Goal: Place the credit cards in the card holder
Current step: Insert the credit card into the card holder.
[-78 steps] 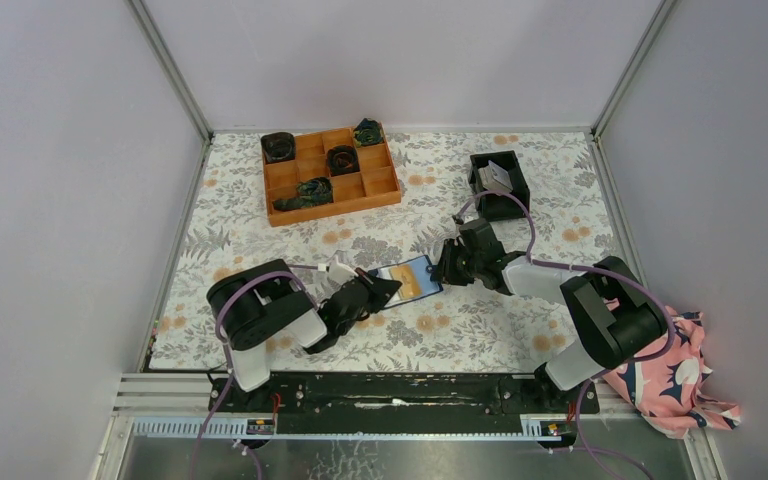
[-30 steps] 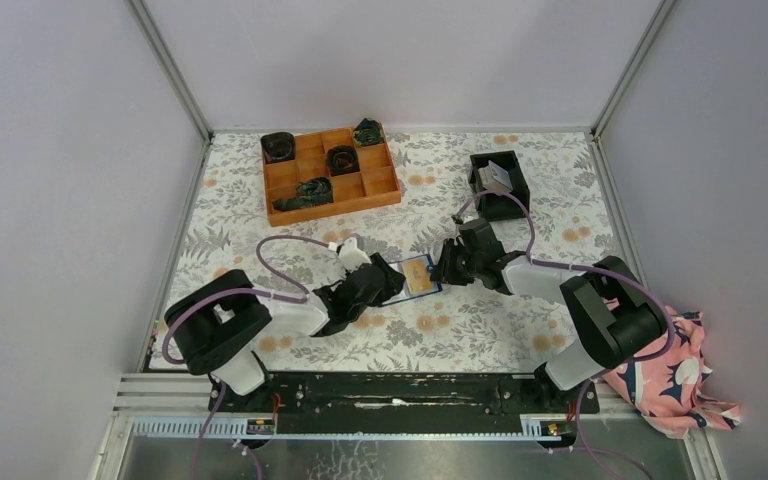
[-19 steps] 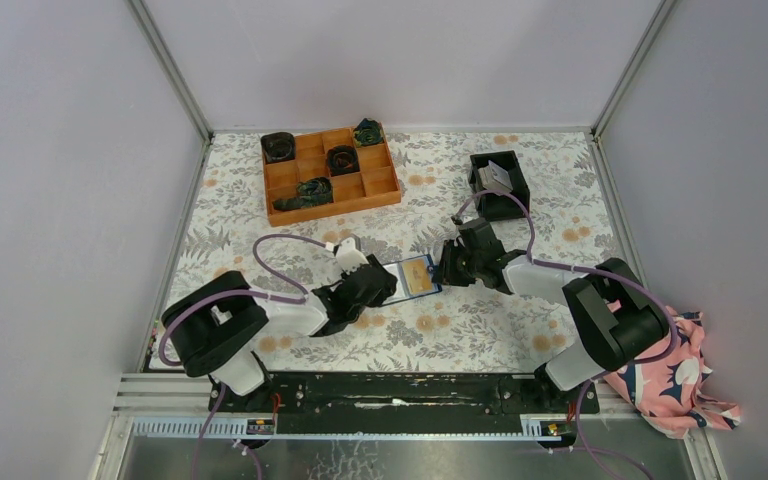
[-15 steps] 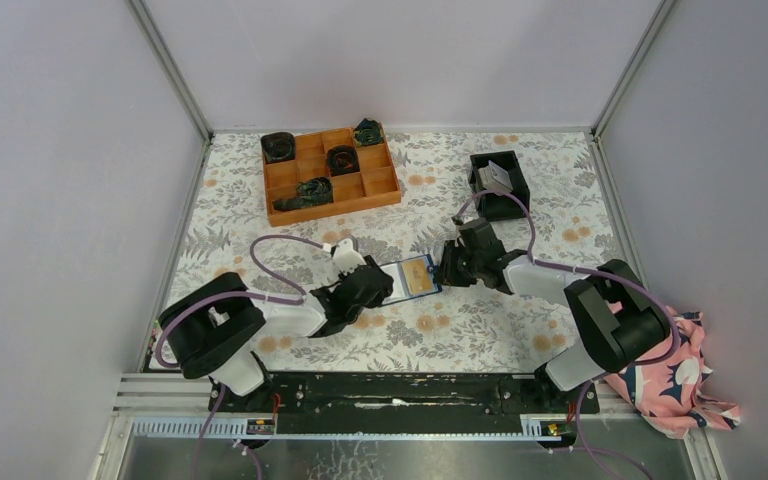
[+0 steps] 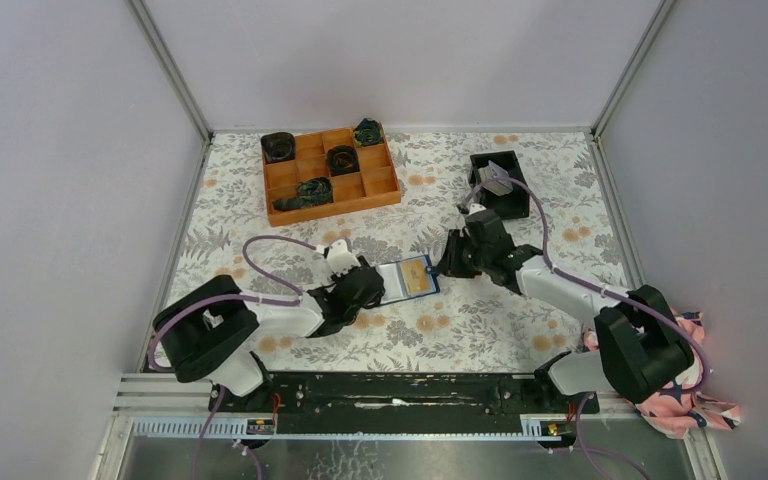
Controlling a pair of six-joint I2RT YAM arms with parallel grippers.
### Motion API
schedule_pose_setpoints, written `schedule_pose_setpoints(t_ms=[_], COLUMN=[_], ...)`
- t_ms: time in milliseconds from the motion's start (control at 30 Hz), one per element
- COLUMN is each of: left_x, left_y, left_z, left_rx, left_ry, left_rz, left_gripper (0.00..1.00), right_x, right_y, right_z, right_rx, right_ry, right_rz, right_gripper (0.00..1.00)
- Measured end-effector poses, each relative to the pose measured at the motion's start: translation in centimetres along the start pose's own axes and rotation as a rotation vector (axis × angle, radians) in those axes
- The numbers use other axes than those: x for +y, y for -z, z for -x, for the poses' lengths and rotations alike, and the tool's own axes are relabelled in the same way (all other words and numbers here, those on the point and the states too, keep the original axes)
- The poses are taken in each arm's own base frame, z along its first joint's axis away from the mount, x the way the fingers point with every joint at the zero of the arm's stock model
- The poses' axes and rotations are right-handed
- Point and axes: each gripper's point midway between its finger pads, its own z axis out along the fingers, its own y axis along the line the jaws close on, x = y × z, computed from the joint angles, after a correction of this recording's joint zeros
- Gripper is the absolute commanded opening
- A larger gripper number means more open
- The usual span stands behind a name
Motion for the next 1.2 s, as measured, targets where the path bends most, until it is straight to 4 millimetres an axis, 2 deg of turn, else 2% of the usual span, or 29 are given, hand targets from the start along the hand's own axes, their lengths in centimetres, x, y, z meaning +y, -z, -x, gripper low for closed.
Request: schedule_pose_setpoints(t_ms=[133, 267, 367, 467, 567, 667, 800, 967, 1100, 1200], left_x=[0.2, -1.0, -3.2, -5.5, -6.8, -7.1, -7.2, -6.9, -6.3, -6.2], left_y=[0.7, 1.6, 2.2, 2.7, 2.8, 2.5, 1.5, 0.0, -0.7, -1.1], left_z=[1.0, 2.9, 4.8, 6.6, 7.7, 8.4, 9.1, 9.4, 9.6, 9.8], left_rx=[-0.025, -0.07, -0.111, -0.144, -0.153, -0.151, -0.137, -0.11, -0.094, -0.09], left_ry=[-0.007, -0.009, -0.013, -0.013, -0.013, -0.01, -0.003, 0.0, 0.007, 0.018], left_rz=[0.014, -0.01, -0.053, -0.1, -0.132, -0.146, -0.152, -0.144, -0.136, -0.144], left_gripper=[0.46, 0.51, 0.6, 0.61, 0.62, 0.62, 0.62, 0.62, 0.62, 0.62], right_x=[0.5, 1.4, 2.7, 3.1, 1.8, -0.7, -5.1, -10.9, -14.0, -15.2], right_y=[1.1, 2.6, 4.3, 6.4, 7.5, 6.9, 4.0, -0.2, -2.0, -2.4], right_z=[1.8, 5.7, 11.0, 17.1, 21.7, 25.1, 27.3, 26.8, 26.3, 26.7], right_rx=[-0.044, -0.123, -0.231, -0.363, -0.448, -0.476, -0.439, -0.336, -0.286, -0.276], right_ry=[0.019, 0.059, 0.095, 0.11, 0.103, 0.087, 0.052, 0.011, -0.024, -0.044], right_rz=[-0.011, -0.055, -0.076, -0.115, -0.174, -0.241, -0.324, -0.414, -0.442, -0.44], right_gripper=[0.34, 0.37, 0.42, 0.5, 0.53, 0.54, 0.54, 0.55, 0.55, 0.55])
